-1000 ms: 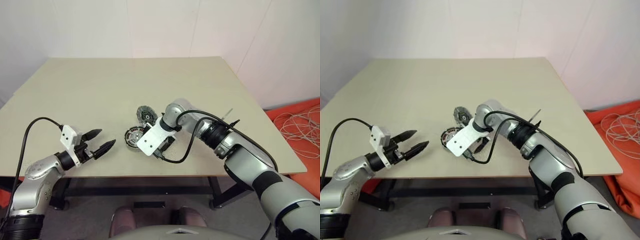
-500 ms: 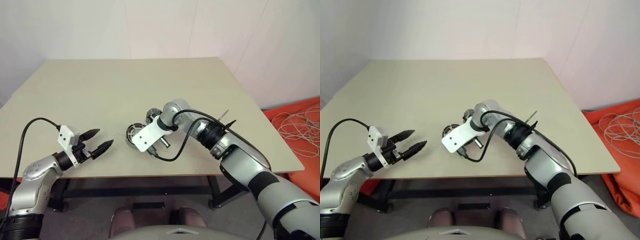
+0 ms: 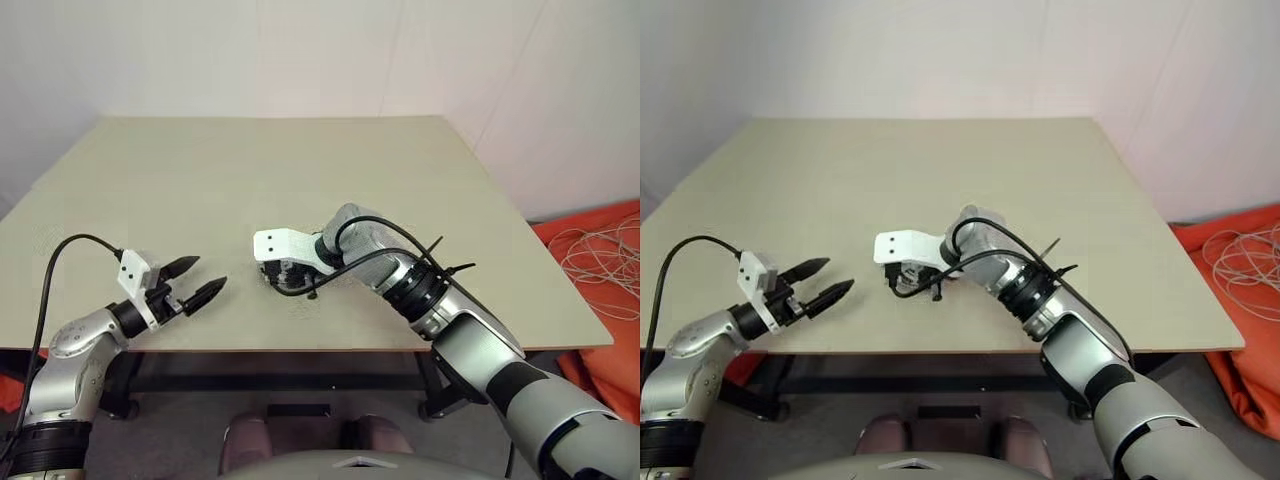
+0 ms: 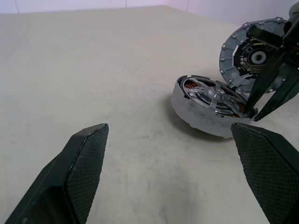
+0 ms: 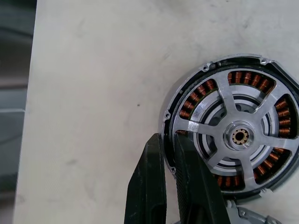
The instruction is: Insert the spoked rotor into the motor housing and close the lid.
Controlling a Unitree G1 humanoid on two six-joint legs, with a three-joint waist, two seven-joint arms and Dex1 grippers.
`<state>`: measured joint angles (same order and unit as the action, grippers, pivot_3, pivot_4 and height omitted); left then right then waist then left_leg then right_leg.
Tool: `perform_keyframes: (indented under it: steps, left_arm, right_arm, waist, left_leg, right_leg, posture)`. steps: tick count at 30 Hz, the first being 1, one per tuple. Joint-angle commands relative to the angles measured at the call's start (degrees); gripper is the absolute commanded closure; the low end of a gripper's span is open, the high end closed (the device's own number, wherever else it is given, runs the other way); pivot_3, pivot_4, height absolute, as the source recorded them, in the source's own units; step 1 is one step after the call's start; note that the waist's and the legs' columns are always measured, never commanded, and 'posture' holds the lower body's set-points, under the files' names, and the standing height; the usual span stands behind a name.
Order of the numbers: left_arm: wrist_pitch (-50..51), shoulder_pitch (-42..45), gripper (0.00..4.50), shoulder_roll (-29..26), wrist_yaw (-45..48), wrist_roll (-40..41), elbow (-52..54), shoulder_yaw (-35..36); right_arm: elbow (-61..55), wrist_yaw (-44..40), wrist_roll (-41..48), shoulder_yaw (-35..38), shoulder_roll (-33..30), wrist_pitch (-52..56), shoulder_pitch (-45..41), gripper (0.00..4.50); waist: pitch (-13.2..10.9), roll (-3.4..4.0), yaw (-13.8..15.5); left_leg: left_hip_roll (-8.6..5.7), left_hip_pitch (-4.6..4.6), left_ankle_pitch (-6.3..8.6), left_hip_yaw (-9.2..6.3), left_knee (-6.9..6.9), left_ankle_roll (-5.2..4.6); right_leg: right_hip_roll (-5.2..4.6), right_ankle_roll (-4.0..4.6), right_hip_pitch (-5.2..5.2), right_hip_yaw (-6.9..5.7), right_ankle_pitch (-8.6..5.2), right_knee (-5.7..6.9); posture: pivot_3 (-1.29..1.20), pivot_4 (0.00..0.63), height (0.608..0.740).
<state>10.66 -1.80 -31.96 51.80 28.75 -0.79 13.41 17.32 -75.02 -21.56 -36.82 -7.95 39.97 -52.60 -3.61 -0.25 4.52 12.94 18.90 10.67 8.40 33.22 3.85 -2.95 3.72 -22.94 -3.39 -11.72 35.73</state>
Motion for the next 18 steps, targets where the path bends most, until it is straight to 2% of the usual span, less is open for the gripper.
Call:
perform_keyframes:
  steps: [1, 6, 11, 15, 18]
  left_arm:
    - [-1.36, 1.18, 0.0, -0.01, 0.23, -0.22, 0.6, 0.46]
    - [-1.17, 1.1, 0.0, 0.15, -0.39, -0.32, 0.87, 0.55]
    - [-0.88, 0.45, 0.0, 0.25, -0.97, -0.33, 1.47, 0.7]
    - [-0.47, 0.23, 0.0, 0.23, -1.33, -0.38, 1.87, 0.36]
    - [-0.06, 0.75, 0.0, 0.36, -1.56, -0.37, 2.05, -0.09]
  right_arm:
    - [-2.39, -1.4, 3.08, 0.57, 0.7, 4.04, -2.79, 3.53]
    - [-3.26, -1.38, 4.22, -0.9, -0.09, 6.36, -4.22, 1.79]
    - [-7.66, -3.35, 7.28, -0.98, -0.84, 13.6, -7.64, 0.01]
    - [-14.26, -5.19, 15.02, 3.29, -0.03, 20.35, -10.87, 0.01]
    - [-17.44, -3.32, 20.95, 9.48, 2.02, 22.57, -13.44, 0.01]
  waist:
    - [0.0, 0.0, -0.02]
    - [0.0, 0.0, -0.02]
    - [-0.02, 0.03, 0.03]
    - [-0.02, 0.03, 0.09]
    - [-0.01, 0.02, 0.24]
  left_leg:
    - [-0.01, 0.03, 0.01, 0.0, -0.05, -0.01]
    - [-0.01, 0.13, 0.08, 0.0, -0.18, 0.01]
    - [-0.01, 0.12, 0.07, 0.0, -0.17, 0.03]
    - [0.0, 0.07, 0.05, 0.0, -0.16, 0.06]
    - [-0.01, 0.05, 0.05, 0.0, -0.16, 0.06]
  right_leg:
    - [0.0, 0.02, -0.04, 0.0, 0.01, 0.0]
    - [0.01, 0.32, -0.14, 0.0, 0.15, -0.04]
    - [0.0, 0.01, -0.13, 0.0, -0.02, -0.03]
    - [0.0, 0.0, -0.12, 0.01, -0.03, -0.01]
    - [0.0, -0.01, -0.12, 0.03, -0.03, -0.02]
  posture:
    - [0.0, 0.0, 0.74]
    - [0.0, 0.0, 0.74]
    - [0.0, 0.0, 0.74]
    - [0.0, 0.0, 0.74]
    - [0.0, 0.0, 0.74]
